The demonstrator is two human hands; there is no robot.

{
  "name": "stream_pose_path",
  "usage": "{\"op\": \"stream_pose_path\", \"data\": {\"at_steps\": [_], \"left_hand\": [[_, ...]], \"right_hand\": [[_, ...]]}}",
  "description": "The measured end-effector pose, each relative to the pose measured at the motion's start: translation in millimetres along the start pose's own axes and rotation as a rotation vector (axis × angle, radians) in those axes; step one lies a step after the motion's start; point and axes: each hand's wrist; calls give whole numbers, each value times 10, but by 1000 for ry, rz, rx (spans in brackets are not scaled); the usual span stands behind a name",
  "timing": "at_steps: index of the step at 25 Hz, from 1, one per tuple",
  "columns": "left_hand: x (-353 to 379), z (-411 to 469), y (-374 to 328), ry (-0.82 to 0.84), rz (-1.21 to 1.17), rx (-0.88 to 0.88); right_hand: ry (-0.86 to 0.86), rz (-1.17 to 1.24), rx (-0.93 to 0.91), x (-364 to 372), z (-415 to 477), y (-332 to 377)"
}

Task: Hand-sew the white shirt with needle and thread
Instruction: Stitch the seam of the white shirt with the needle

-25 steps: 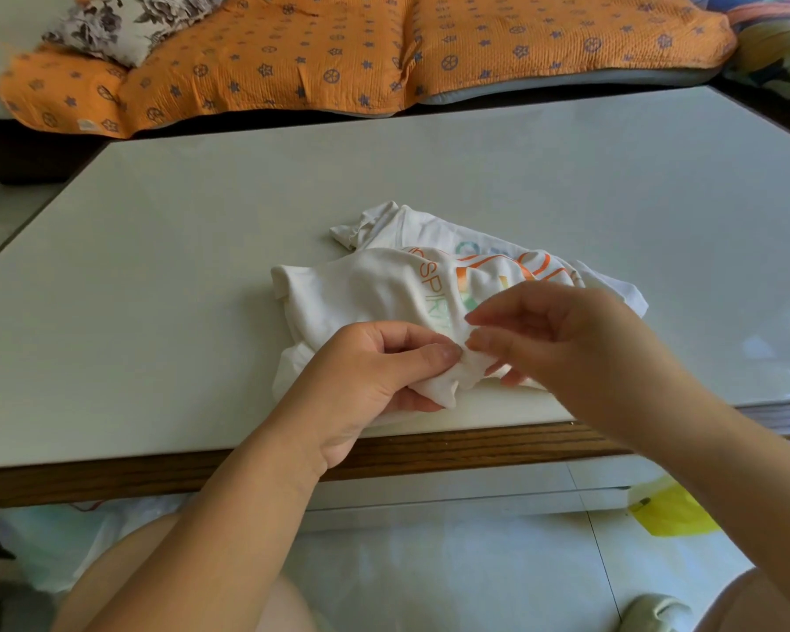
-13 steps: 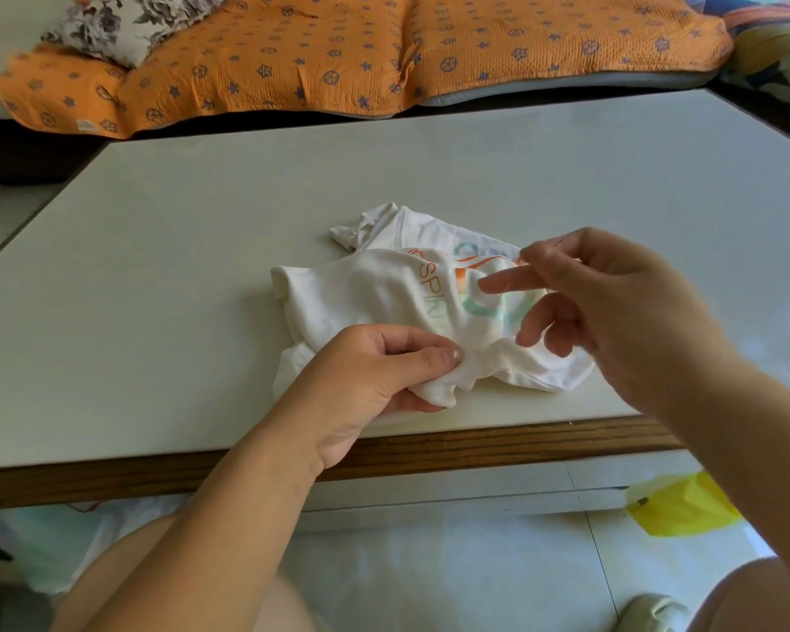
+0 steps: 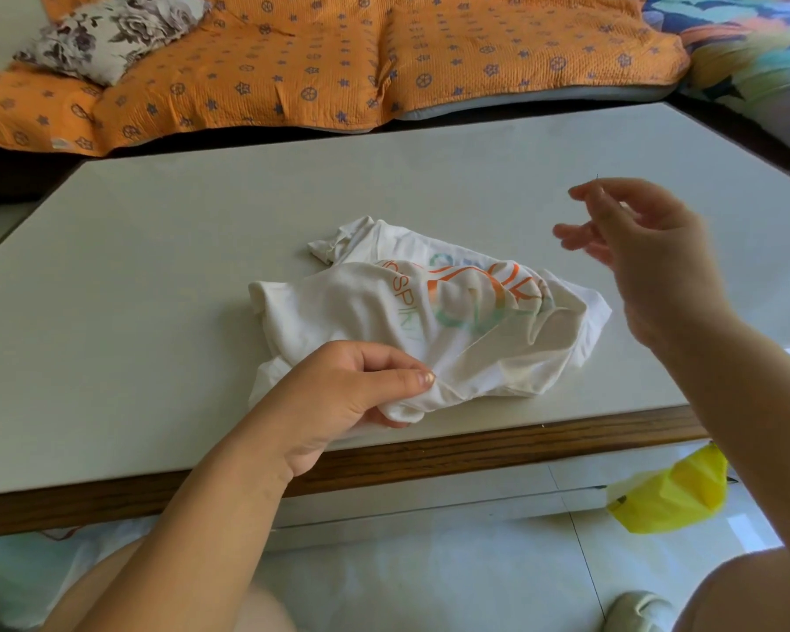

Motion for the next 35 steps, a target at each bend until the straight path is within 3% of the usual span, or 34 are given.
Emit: {"op": "stream_pose_path", "data": {"at_steps": [4,9,14,22,29,35], "left_hand": [[-28,8,-15,15,11,-18],[-56,1,-28,21,20,-40],[-17,-9,-51,6,-41,-5],[-36,-58,-102,-92,-144,82],[3,-107,-145,-107,-106,99],[-51,-48,-39,-242,160,151]], "right_hand": [[-84,-223,-158,-144,84,-57],[-112,-346,-165,-223,86,-61],[193,-390,-115,23,-202,-16],[642,-548,-333,206,-797,-2],[604,-576,-428,333,-777,-100],[567,-646,-397,278,-725,-73]]}}
Point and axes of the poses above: each hand's wrist, its own z-axis towards the middle knuckle, its own x-axis out of the palm, y = z × x, and after that the axes turned 4 degrees about z, right-handed
